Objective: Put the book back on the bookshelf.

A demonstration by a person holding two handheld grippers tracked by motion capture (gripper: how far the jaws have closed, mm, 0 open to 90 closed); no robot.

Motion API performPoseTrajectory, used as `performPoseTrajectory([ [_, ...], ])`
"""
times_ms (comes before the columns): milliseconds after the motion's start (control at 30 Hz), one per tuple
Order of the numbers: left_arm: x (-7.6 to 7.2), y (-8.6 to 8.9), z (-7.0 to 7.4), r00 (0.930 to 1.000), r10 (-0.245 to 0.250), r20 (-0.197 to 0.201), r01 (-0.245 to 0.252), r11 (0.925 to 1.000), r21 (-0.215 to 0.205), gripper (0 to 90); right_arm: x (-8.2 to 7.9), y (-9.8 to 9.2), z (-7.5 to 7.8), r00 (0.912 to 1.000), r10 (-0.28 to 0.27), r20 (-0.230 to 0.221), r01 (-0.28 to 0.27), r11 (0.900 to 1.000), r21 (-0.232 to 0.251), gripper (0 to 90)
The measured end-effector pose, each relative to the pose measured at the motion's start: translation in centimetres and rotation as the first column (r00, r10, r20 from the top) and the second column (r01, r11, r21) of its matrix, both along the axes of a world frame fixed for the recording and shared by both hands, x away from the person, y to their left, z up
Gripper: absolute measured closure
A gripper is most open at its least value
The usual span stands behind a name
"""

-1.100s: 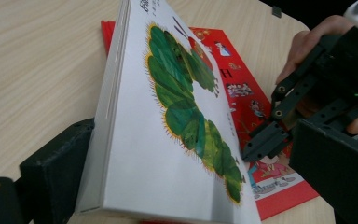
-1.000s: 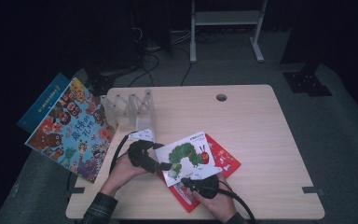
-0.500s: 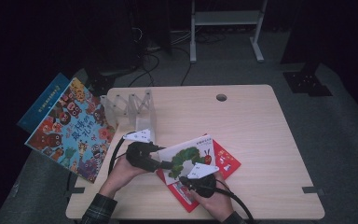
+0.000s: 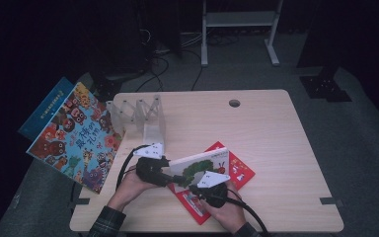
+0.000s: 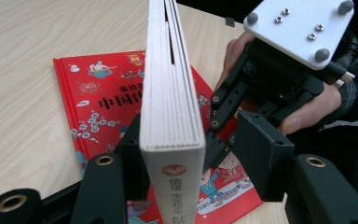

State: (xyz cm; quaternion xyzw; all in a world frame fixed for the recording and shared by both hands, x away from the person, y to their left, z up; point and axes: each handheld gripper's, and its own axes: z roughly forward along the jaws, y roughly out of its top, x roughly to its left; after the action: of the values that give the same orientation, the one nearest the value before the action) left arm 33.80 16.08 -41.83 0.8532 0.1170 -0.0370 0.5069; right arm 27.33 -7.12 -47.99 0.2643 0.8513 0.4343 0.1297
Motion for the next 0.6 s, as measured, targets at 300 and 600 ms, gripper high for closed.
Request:
performPoseTrajectory([
  [300, -0.44, -0.75, -0.8, 0.9993, -0.02, 0.03, 0.018, 0.9982, 0.056, 56.6, -0.01, 0.03, 0.02, 1.0, 0.002, 0.004, -0.002, 1.0, -0.005, 89.2],
  [600, -0.44, -0.67, -1.01, 0.9991, 0.003, 0.043, -0.006, 0.9977, 0.067, 64.8, -0.02, 0.04, 0.03, 1.0, 0.002, 0.006, -0.002, 1.0, -0.005, 89.2],
])
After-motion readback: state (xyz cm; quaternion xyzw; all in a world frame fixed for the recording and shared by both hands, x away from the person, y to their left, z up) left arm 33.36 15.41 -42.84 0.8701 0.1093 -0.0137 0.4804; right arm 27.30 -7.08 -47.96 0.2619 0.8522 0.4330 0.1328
